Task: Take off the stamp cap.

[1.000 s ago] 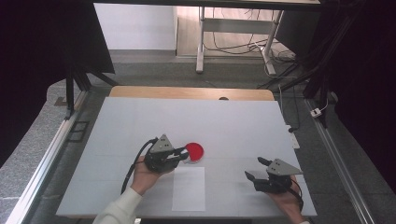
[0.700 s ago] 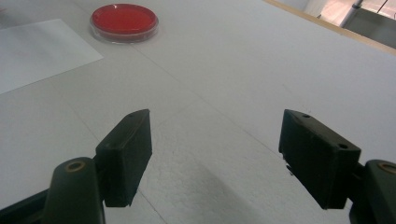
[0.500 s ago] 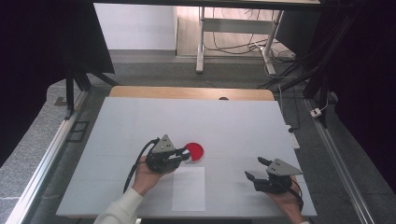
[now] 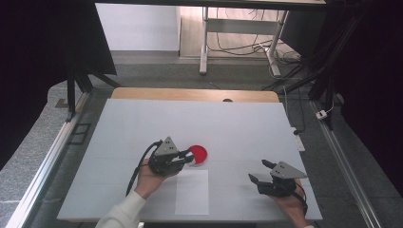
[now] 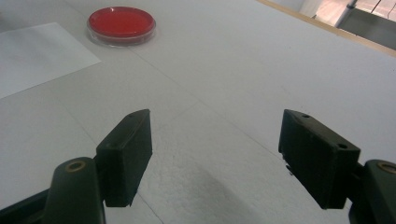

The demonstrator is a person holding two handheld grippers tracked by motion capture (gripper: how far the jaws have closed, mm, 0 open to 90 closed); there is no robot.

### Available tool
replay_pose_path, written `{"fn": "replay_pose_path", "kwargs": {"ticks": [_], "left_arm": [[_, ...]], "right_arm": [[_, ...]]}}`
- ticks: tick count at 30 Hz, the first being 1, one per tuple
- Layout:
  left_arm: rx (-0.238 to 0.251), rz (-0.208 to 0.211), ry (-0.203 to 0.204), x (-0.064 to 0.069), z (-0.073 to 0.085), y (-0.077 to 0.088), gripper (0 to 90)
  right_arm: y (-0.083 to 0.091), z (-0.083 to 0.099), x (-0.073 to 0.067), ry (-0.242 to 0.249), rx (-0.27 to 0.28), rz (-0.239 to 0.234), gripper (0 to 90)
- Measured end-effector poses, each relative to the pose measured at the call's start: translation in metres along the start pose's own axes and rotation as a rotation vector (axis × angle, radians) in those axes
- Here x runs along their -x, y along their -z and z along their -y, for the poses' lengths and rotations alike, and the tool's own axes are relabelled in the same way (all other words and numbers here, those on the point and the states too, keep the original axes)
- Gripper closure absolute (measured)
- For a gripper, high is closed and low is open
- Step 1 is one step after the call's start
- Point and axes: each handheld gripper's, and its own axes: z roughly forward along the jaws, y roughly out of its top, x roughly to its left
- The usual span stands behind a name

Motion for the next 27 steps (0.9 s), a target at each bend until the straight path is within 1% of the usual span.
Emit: {"fn": "replay_pose_path", "kwargs": {"ticks": [2, 3, 9, 16, 27], "left_arm": [[0.001, 0.0, -0.001, 0.0, 0.0, 0.0, 75.0], [0.002, -0.001, -0.001, 0.0, 0.0, 0.0, 75.0], [0.002, 0.001, -0.002, 0.0, -0.001, 0.0, 75.0], [0.008, 0.004, 0.001, 0.0, -0.001, -0.001, 75.0], [0.012, 0.009, 0.005, 0.0, -0.002, -0.003, 75.0]], "right_arm": [[-0.001, -0.001, -0.001, -0.001, 0.005, 0.001, 25.7], [-0.001, -0.001, -0.002, 0.005, -0.002, 0.006, 25.7], [-0.002, -0.004, -0.005, -0.014, 0.017, 0.007, 26.3], [-0.003, -0.008, -0.009, -0.026, 0.021, 0.018, 27.0], [-0.009, -0.014, -0.022, -0.025, 0.034, 0.017, 27.7]]}}
